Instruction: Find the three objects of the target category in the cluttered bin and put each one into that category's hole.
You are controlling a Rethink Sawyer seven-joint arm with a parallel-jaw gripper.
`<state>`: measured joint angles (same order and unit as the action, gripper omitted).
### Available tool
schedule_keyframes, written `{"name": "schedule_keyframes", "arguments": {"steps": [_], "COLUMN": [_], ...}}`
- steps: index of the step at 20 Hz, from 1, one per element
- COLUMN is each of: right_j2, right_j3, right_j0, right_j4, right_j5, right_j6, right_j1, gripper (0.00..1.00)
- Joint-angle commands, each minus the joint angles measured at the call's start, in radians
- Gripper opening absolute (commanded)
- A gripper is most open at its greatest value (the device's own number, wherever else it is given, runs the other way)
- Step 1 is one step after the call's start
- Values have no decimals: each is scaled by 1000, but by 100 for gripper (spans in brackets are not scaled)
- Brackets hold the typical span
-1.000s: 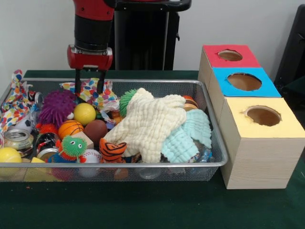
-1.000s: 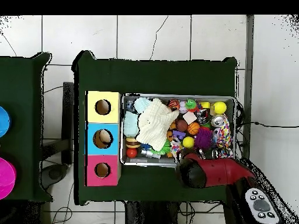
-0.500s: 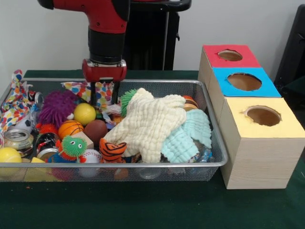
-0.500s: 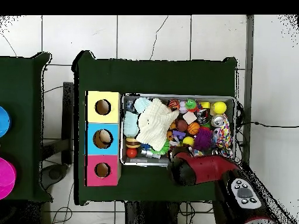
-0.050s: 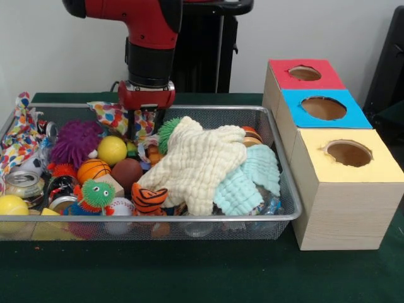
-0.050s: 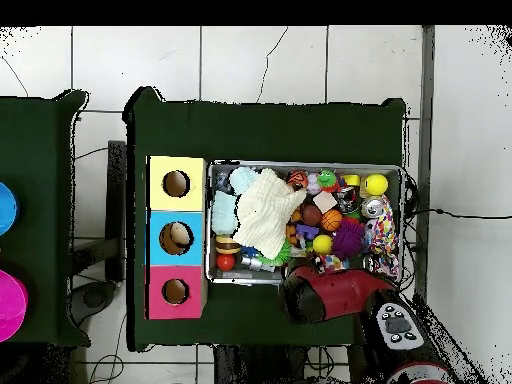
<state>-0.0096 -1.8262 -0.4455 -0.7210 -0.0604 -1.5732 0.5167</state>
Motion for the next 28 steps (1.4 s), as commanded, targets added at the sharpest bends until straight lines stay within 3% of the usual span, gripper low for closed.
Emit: {"name": "schedule_keyframes", "arguments": {"steps": [1,7,22,23,28], "right_j2": [-78,-130,-157,-164,-171], "right_j3": [73,76,86,86,84], "right_j0": [29,45,80,86,106], "right_j4": [-54,-52,-24,-16,3], "right_j5": [56,85,150,153,158], "right_j6": [-116,-97,-94,-97,-111], "right_j1": [-103,-127,-175,-177,-171], "gripper": [100,100,100,0,0]}}
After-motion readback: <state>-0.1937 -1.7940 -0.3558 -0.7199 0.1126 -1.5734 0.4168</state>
